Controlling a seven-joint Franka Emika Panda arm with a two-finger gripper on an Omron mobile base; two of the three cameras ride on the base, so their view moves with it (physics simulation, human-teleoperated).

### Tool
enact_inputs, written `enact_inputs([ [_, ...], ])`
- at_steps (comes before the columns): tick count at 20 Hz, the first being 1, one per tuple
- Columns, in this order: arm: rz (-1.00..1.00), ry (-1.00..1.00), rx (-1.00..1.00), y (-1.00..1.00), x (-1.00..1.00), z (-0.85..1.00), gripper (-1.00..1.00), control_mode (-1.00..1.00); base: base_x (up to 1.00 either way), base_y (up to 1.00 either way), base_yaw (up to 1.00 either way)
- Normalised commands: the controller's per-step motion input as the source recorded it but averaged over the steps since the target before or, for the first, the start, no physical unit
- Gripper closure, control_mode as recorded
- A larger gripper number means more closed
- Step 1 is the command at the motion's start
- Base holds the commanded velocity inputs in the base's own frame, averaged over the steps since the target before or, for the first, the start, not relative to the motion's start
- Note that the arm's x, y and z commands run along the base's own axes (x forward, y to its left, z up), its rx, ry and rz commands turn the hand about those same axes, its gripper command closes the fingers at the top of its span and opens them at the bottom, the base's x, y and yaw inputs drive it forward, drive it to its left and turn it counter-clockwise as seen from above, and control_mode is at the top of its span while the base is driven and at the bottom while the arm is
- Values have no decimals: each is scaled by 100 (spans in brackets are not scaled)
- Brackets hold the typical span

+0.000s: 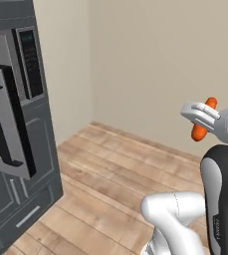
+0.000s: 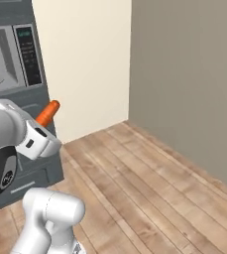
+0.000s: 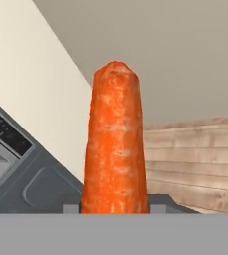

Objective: Pick the carrot from the counter and place it in the microwave. Then turn on the microwave.

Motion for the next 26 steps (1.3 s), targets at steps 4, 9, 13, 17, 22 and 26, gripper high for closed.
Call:
enact_inputs([
  [4,0,0,0,0,0,0,100,100,32,-17,39],
  [9,0,0,0,0,0,0,100,100,27,-13,42],
  [13,0,0,0,0,0,0,100,100,24,-15,42],
  [17,0,0,0,0,0,0,100,100,25,-19,41],
  [22,0,0,0,0,0,0,100,100,24,-24,40],
  [26,0,0,0,0,0,0,100,100,24,-28,39],
])
